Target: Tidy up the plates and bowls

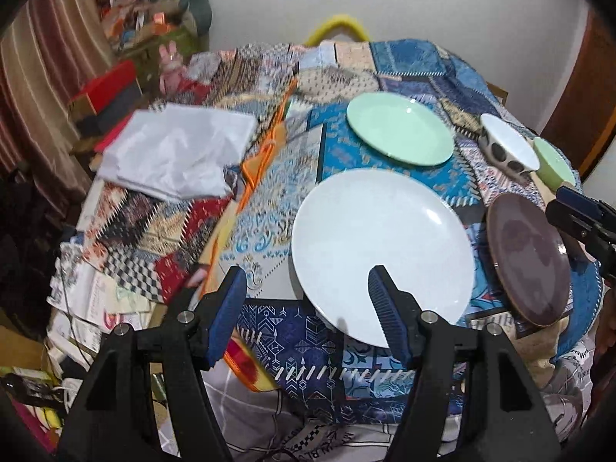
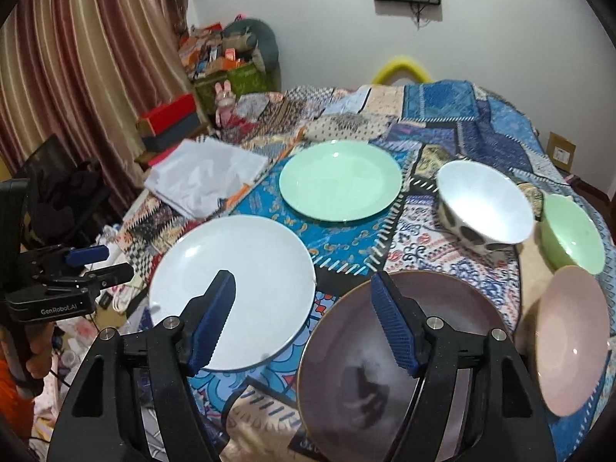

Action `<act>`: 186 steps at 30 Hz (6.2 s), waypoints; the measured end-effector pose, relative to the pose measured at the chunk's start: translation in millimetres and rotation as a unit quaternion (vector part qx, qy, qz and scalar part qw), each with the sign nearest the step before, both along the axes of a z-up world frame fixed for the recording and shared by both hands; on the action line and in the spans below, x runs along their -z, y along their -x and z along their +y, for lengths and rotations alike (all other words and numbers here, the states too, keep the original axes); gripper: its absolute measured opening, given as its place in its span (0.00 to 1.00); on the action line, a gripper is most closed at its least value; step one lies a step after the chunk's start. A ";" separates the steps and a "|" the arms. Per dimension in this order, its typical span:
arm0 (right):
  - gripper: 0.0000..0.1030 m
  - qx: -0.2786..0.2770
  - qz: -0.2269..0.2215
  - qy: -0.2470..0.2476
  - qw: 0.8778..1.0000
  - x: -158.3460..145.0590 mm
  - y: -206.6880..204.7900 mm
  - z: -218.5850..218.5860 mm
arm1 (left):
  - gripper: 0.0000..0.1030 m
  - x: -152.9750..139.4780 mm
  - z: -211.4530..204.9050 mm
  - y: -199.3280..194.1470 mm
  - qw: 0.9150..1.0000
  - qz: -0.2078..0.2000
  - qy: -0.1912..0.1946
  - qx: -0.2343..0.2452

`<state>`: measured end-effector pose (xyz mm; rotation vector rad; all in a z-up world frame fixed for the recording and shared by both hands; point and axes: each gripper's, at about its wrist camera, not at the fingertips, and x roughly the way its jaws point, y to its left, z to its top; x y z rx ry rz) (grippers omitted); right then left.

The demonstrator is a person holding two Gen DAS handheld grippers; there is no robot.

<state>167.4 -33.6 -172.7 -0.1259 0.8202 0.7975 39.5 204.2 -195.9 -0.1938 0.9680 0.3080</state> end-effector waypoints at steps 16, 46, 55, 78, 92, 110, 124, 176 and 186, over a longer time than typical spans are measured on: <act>0.46 -0.059 0.054 0.089 0.993 49.9 -33.5 51.2 | 0.56 60.6 25.3 -26.8 0.996 0.043 0.077 -0.005; 0.22 -0.091 0.110 0.132 0.981 77.5 -50.7 73.7 | 0.35 76.6 20.6 -37.4 0.989 0.046 0.141 0.013; 0.22 -0.075 0.110 0.120 0.984 70.7 -46.3 68.4 | 0.35 71.3 20.1 -35.3 0.990 0.048 0.135 0.006; 0.22 -0.042 0.053 0.050 0.996 17.0 -31.5 23.7 | 0.36 14.0 5.4 -36.3 0.993 0.001 0.121 0.014; 0.22 0.004 0.038 0.019 0.999 -0.3 -29.1 -33.8 | 0.36 -12.3 -42.6 -46.4 0.992 -0.021 0.107 0.056; 0.22 0.089 0.064 -0.009 0.994 10.6 -30.5 -116.2 | 0.36 -7.7 -119.4 -80.7 0.987 0.000 0.107 0.124; 0.22 0.123 0.105 -0.003 0.987 44.6 -28.6 -153.7 | 0.36 24.3 -160.3 -105.1 0.980 0.051 0.106 0.162; 0.44 0.112 0.029 0.003 0.993 5.2 -28.6 -131.8 | 0.45 -9.4 -143.2 -103.8 0.987 -0.006 0.045 0.152; 0.68 0.079 -0.004 -0.006 0.997 -11.9 -44.6 -87.3 | 0.72 -32.9 -98.9 -116.9 0.992 -0.048 0.020 0.117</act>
